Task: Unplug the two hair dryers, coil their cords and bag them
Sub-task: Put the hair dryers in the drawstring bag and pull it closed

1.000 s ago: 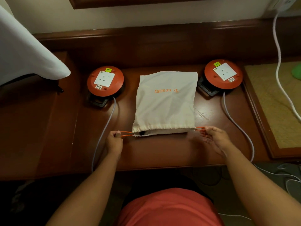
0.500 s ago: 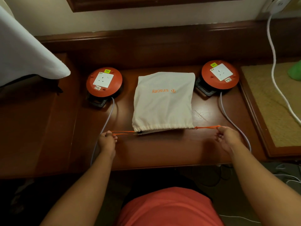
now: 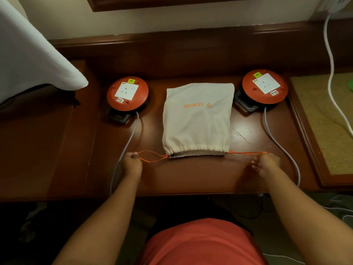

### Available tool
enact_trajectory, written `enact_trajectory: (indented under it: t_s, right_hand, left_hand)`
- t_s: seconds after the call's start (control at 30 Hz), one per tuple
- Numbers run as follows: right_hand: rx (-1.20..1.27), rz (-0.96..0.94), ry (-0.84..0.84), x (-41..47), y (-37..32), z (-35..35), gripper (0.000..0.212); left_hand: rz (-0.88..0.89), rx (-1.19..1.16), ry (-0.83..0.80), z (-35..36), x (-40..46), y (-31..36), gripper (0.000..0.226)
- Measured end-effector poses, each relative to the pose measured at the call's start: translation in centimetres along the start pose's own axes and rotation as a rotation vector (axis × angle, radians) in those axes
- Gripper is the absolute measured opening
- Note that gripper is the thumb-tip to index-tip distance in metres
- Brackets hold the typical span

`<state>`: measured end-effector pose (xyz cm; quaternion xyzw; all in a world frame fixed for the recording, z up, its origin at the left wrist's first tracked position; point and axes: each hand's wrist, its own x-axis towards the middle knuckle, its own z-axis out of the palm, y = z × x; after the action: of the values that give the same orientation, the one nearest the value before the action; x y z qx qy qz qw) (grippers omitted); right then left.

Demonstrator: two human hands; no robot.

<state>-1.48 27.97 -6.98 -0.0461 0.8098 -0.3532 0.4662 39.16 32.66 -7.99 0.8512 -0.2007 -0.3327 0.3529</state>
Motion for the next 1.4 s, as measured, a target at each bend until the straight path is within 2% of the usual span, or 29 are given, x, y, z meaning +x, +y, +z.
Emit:
enact_trajectory:
  t_s: [0.07,0.17,0.23,0.3,0.37,0.47,0.57,0.6,0.7,0.83,1.07,1.23,1.3,1.4]
  right_hand:
    - [-0.198,-0.093,-0.03,-0.7,0.1,-0.2,0.027]
    - [-0.575,-0.38,0.079,-1.8,0.2,-0.4,0.062]
    - [-0.666,-0.584,-0.043,-2.0,0.7,0.7,0.06]
    - [-0.739,-0.695,-0.176,-1.6,1.2,1.8,0.048]
    - [-0.797,-0.68,-0.226,-0.4,1.7,2.5,0.042]
    - [-0.895,-0.625,-0.261,0.4,1.8,3.3,0.03]
    - [-0.942,-0.58,-0.295,-0.4,1.8,3.5,0.018]
    - [-0.934,-0.577,-0.285,-0.4,1.9,3.5,0.018]
    - [-0.877,-0.585,-0.25,-0.1,2.0,3.1,0.02]
    - [-0.839,-0.601,-0.265,0.2,1.4,2.3,0.018]
    - [-0.86,-0.599,-0.195,0.2,-0.2,0.9,0.024]
    - [-1.021,-0.557,-0.102,-0.2,0.1,0.6,0.019]
    - [-1.118,-0.564,-0.085,-0.6,0.0,1.2,0.021]
    - [-1.187,-0.766,-0.113,-1.5,-0.1,2.8,0.036]
  left_hand:
    - [0.088,0.251,0.017,0.0,-0.4,0.2,0.027]
    - [0.309,0.538,0.054,0.4,-2.4,1.0,0.054]
    - [0.482,0.602,-0.029,1.3,-3.2,1.0,0.053]
    - [0.572,0.62,-0.154,2.3,-3.3,1.1,0.048]
    - [0.577,0.622,-0.269,3.2,-3.1,1.3,0.043]
    - [0.461,0.667,-0.445,3.7,-2.2,1.1,0.029]
    - [0.35,0.567,-0.537,3.5,-2.0,1.0,0.009]
    - [0.35,0.54,-0.542,3.5,-1.8,0.9,0.011]
    - [0.389,0.545,-0.505,3.1,-1.7,1.0,0.018]
    - [0.453,0.557,-0.433,2.1,-1.4,1.0,0.016]
    - [0.425,0.558,-0.278,-0.4,-0.3,0.8,0.02]
    - [0.391,0.613,-0.219,-0.2,-1.3,0.3,0.013]
    - [0.467,0.684,-0.205,0.2,-1.5,0.0,0.014]
    - [0.613,0.889,-0.212,1.2,-2.3,0.0,0.047]
